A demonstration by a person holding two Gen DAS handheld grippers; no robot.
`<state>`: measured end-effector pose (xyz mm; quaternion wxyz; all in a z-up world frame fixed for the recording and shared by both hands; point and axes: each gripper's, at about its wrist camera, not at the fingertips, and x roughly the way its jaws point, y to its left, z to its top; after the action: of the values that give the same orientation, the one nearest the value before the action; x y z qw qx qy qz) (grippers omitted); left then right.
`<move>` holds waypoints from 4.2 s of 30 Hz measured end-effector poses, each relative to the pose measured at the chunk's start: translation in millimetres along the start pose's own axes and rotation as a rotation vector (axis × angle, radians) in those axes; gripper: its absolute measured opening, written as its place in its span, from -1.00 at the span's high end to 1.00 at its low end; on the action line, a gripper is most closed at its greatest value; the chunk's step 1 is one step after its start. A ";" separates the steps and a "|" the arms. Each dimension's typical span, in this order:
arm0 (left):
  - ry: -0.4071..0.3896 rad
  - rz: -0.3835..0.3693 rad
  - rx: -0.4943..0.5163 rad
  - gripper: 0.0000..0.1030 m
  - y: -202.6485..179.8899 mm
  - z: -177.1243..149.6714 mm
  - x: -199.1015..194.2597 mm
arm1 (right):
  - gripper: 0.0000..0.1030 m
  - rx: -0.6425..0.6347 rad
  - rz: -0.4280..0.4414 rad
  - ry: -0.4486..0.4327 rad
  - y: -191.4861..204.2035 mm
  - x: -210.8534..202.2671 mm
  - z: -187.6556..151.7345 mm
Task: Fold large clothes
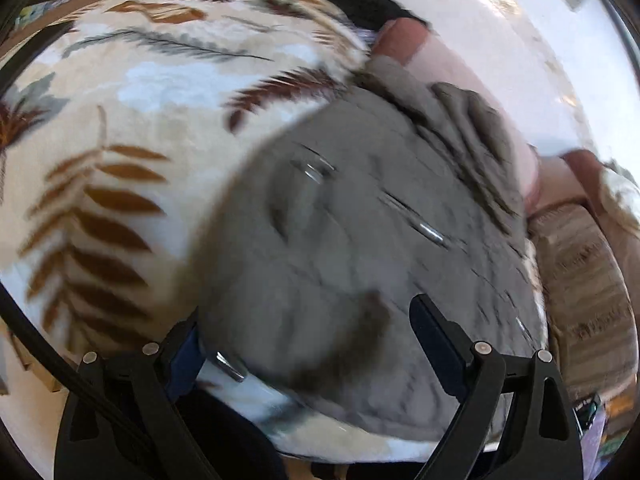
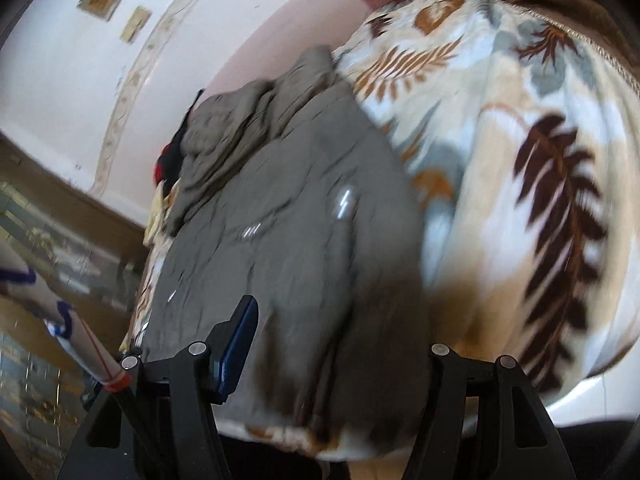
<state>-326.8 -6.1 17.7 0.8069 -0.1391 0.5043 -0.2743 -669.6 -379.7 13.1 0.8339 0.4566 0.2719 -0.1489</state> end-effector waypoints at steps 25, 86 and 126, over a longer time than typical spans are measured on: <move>-0.107 0.394 0.377 -0.41 -65.2 -26.2 31.8 | 0.39 -0.267 -0.239 -0.024 47.9 41.2 -33.6; -0.212 0.427 0.447 0.46 -97.5 -17.5 -5.5 | 0.68 -0.408 -0.316 -0.189 120.2 19.2 -15.3; -0.188 0.438 0.462 0.33 -98.9 -22.5 29.2 | 0.66 -0.214 -0.187 -0.096 88.4 42.4 -7.7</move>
<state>-366.8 -102.2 35.5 0.9000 0.1347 0.3698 -0.1874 -593.9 -325.6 45.0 0.8724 0.3302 0.2872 -0.2178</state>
